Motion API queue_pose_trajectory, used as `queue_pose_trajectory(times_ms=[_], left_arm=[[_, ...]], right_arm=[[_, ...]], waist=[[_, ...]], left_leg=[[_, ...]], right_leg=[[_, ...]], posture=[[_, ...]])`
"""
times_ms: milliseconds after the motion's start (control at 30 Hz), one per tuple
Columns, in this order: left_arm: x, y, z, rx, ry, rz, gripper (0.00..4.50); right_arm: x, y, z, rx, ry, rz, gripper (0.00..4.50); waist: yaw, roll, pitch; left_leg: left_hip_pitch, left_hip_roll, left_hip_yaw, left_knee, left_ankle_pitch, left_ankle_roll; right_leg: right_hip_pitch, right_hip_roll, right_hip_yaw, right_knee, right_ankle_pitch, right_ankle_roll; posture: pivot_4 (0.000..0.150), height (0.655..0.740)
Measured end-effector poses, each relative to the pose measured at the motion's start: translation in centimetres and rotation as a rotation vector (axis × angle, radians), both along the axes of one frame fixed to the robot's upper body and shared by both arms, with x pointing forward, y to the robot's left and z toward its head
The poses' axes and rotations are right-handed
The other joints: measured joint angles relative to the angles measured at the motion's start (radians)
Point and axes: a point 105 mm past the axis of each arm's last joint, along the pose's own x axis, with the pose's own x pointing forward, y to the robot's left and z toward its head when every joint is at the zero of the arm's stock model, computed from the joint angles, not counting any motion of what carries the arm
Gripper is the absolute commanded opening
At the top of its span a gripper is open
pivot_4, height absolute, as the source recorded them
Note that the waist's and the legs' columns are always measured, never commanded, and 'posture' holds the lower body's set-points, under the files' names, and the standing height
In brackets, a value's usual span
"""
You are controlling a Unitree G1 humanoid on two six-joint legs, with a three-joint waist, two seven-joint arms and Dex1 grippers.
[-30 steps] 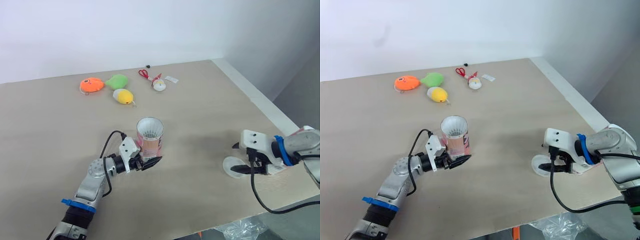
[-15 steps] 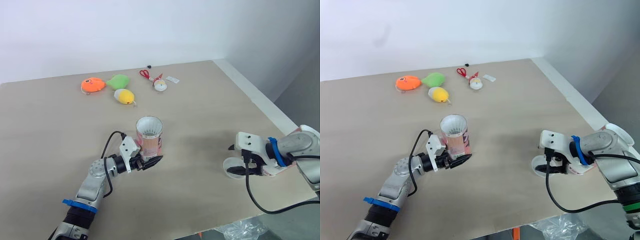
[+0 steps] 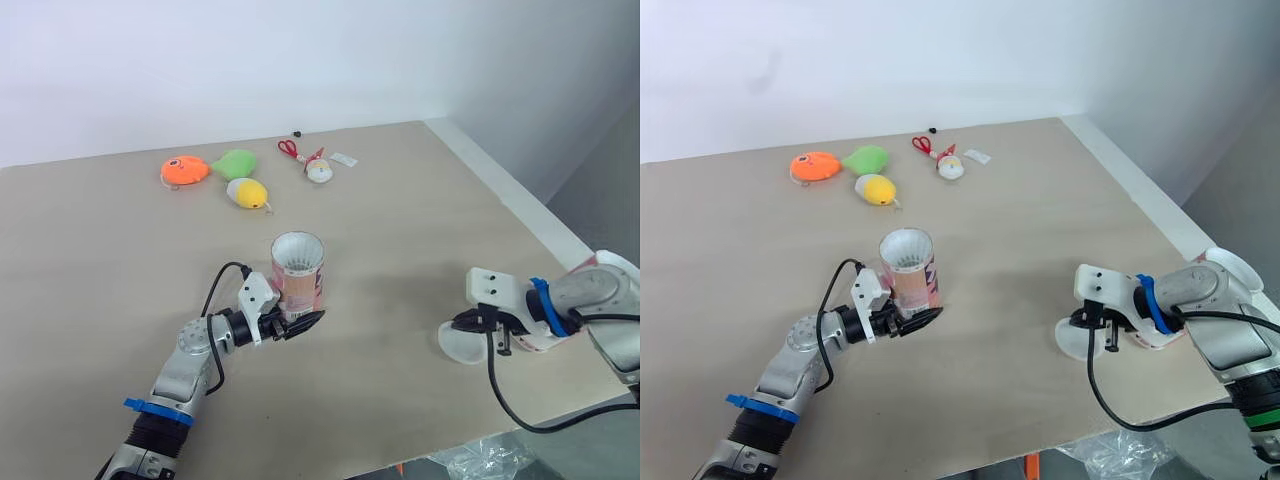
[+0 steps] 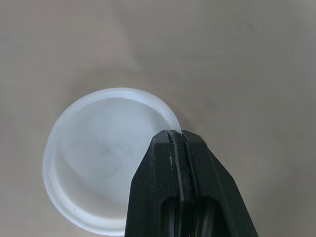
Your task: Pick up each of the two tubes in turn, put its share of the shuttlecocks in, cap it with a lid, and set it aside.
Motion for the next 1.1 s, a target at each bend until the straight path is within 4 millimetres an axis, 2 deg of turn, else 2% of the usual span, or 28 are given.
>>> queue_pose_trajectory(times_ms=[167,233,367,500,567,667,833,1100], left_arm=[[0.0,0.0,0.0,0.0,-0.002,0.001,3.34],[0.0,0.1,0.1,0.004,-0.004,0.002,3.34],[0.0,0.0,0.1,0.004,-0.006,-0.001,3.34],[0.0,0.1,0.2,0.005,-0.012,-0.003,3.34],[0.2,0.1,0.2,0.007,-0.014,0.002,3.34],[0.3,-0.3,0.2,0.005,-0.015,-0.002,3.34],[0.3,-0.6,0.2,0.016,-0.038,-0.012,3.34],[0.5,-0.7,0.1,0.029,-0.059,0.003,3.34]], right_arm=[[-0.1,1.3,0.9,0.025,-0.014,0.029,0.04],[0.5,2.8,3.7,0.091,-0.068,0.052,0.04],[0.7,6.8,11.6,0.237,-0.249,0.169,0.04],[0.8,9.1,13.4,0.335,-0.266,0.218,0.04],[1.2,12.0,15.5,0.409,-0.313,0.29,0.04],[1.2,15.8,17.8,0.429,-0.373,0.391,0.04],[2.5,18.9,17.1,0.371,-0.37,0.441,0.04],[3.4,21.0,15.9,0.265,-0.388,0.514,0.04]], waist=[[0.0,0.0,0.0],[-0.003,0.002,0.001],[-0.001,0.001,0.001],[0.0,-0.001,0.001],[-0.006,0.005,0.002],[-0.009,0.004,0.002],[-0.001,0.004,0.002],[-0.001,0.004,0.002]], left_leg=[[-0.001,0.0,0.0,0.0,0.0,0.0],[-0.001,0.0,0.0,0.0,0.0,0.0],[-0.001,0.001,-0.001,0.0,0.0,0.0],[-0.003,0.003,-0.001,-0.003,0.0,0.0],[-0.002,0.004,0.001,-0.003,0.0,0.0],[-0.002,0.005,-0.001,-0.003,0.0,0.0],[-0.004,0.004,-0.001,-0.004,-0.001,0.0],[-0.003,0.004,-0.002,-0.004,0.0,0.0]], right_leg=[[-0.001,0.0,0.001,0.0,0.0,0.0],[-0.003,0.0,0.002,0.0,0.001,0.001],[-0.002,0.002,0.0,-0.001,0.0,-0.001],[-0.003,0.002,-0.001,-0.002,-0.001,-0.002],[-0.005,0.002,0.001,-0.002,0.001,-0.002],[-0.004,0.004,-0.001,-0.002,0.001,-0.003],[-0.005,0.002,-0.002,-0.002,0.0,-0.004],[-0.005,0.001,-0.002,-0.002,0.001,-0.004]], posture=[[0.15,0.74],[0.15,0.74],[0.15,0.74],[0.15,0.74],[0.15,0.74],[0.15,0.74],[0.15,0.74],[0.15,0.74]])
